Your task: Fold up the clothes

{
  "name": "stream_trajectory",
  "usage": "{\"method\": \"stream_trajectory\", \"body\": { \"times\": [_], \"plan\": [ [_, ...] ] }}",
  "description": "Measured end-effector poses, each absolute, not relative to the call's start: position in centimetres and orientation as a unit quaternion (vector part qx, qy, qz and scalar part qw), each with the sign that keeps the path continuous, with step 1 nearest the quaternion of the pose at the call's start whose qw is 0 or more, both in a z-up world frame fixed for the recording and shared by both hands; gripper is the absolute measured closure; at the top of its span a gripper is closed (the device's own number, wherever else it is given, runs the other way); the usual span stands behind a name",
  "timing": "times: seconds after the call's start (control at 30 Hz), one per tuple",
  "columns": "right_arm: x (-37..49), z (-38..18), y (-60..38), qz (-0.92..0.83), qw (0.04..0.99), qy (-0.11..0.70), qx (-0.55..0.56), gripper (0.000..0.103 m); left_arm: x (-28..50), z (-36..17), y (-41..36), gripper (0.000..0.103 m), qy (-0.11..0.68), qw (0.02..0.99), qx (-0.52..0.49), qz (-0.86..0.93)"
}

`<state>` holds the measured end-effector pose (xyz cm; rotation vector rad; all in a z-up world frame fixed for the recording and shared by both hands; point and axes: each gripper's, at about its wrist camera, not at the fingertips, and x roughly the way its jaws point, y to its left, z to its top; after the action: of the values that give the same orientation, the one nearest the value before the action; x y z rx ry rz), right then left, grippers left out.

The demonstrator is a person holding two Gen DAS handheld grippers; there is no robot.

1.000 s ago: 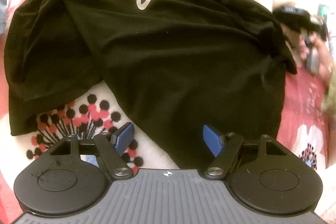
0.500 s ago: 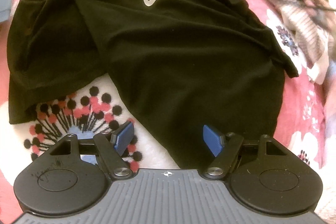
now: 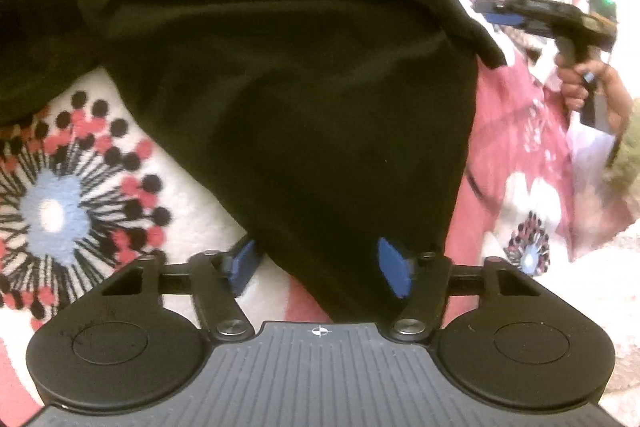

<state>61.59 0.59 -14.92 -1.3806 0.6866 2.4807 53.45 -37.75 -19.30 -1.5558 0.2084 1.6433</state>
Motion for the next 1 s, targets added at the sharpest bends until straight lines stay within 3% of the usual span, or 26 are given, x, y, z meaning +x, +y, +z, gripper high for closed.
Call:
{"method": "stream_trajectory", "body": {
  "times": [0.07,0.13,0.17,0.2,0.53,0.77,0.87,0.93,1.0],
  "plan": [
    [61.3,-16.0,-0.4,0.838,0.109,0.23,-0.483,0.063,53.6,-19.2,-37.7,0.09,0.094,0.403,-0.615,0.671],
    [61.0,-16.3,-1.3,0.835,0.109,0.222,-0.491,0.079,53.5,-19.1,-38.1,0.103,0.088,0.387,-0.615,0.681],
    [61.0,-16.0,-1.5,0.833,0.105,0.23,-0.492,0.092,53.2,-19.0,-38.6,0.103,0.07,0.385,-0.621,0.679],
    [61.0,-15.7,-1.7,0.83,0.1,0.24,-0.493,0.095,52.9,-18.7,-39.2,0.103,0.055,0.387,-0.624,0.676],
    [63.9,-10.0,-2.9,0.778,0.017,0.268,-0.567,0.099,50.3,-13.0,-47.3,0.103,0.038,0.405,-0.63,0.662],
    [64.7,-14.7,-3.2,0.735,0.008,0.232,-0.637,0.099,52.5,-16.9,-48.6,0.103,0.091,0.395,-0.676,0.616],
    [65.3,-16.4,-2.5,0.718,0.002,0.224,-0.659,0.09,53.4,-18.2,-48.4,0.103,0.113,0.401,-0.68,0.603],
    [65.6,-16.5,-1.8,0.707,-0.002,0.218,-0.673,0.073,53.8,-17.6,-48.1,0.101,0.128,0.413,-0.675,0.598],
    [65.8,-14.5,-1.2,0.717,-0.006,0.183,-0.673,0.048,53.4,-16.5,-48.2,0.09,0.134,0.411,-0.679,0.593]
  ]
}}
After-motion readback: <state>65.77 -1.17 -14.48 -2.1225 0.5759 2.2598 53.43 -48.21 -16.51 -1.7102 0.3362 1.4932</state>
